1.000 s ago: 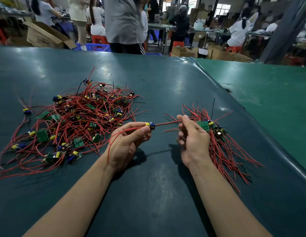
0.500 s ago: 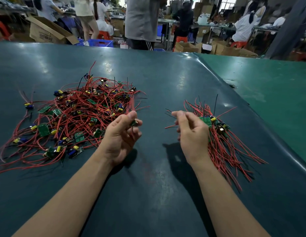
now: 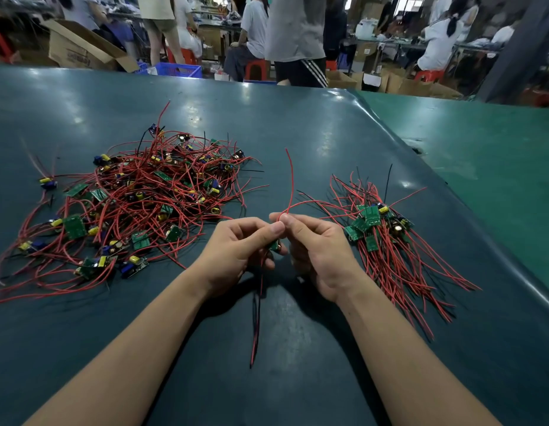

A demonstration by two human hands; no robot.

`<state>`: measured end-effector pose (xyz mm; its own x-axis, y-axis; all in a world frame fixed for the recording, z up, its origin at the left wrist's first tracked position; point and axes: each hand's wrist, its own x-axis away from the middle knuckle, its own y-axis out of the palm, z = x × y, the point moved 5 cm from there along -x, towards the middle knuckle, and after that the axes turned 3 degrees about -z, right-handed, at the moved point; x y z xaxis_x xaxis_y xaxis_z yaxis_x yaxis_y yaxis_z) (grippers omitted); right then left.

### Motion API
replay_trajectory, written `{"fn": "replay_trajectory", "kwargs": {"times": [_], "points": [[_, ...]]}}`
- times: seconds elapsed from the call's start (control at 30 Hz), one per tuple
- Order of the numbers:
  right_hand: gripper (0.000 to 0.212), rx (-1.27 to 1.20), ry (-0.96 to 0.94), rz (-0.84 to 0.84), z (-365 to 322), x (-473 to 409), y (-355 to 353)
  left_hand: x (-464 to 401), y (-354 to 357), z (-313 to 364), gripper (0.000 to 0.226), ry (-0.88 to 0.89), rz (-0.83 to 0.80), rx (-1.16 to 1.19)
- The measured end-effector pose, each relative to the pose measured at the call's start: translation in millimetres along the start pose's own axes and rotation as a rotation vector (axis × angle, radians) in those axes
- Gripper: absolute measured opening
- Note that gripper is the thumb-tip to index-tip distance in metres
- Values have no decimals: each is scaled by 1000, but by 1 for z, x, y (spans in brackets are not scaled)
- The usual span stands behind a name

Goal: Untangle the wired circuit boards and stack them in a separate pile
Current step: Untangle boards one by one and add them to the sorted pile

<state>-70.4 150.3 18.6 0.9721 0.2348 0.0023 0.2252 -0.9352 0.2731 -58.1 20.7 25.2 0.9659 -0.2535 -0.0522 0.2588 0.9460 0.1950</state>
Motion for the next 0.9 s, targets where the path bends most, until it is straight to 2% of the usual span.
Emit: {"fn": "replay_trajectory", "kwargs": {"times": [0.13,0.33,0.43,0.57,0.77,0.9], "points": [[15,-91,65,-48,0,1,1,0,2,0,24,10,-35,38],[15,-92,75,-53,1,-2,-2,-1,4,-1,22,-4,-58,70],[24,-91,93,-76,4,-2,-1,-1,3,-1,19,-1,-81,107],[30,-82,117,-94,6,-2,2,-1,2,-2,17,1,-87,69],[14,-99,112,-64,5,-2,0,-1,7,-1,21,34,-83,29],[21,-103,138,-48,4,-2,0,-2,4,-3,22,29,-77,-7]]}}
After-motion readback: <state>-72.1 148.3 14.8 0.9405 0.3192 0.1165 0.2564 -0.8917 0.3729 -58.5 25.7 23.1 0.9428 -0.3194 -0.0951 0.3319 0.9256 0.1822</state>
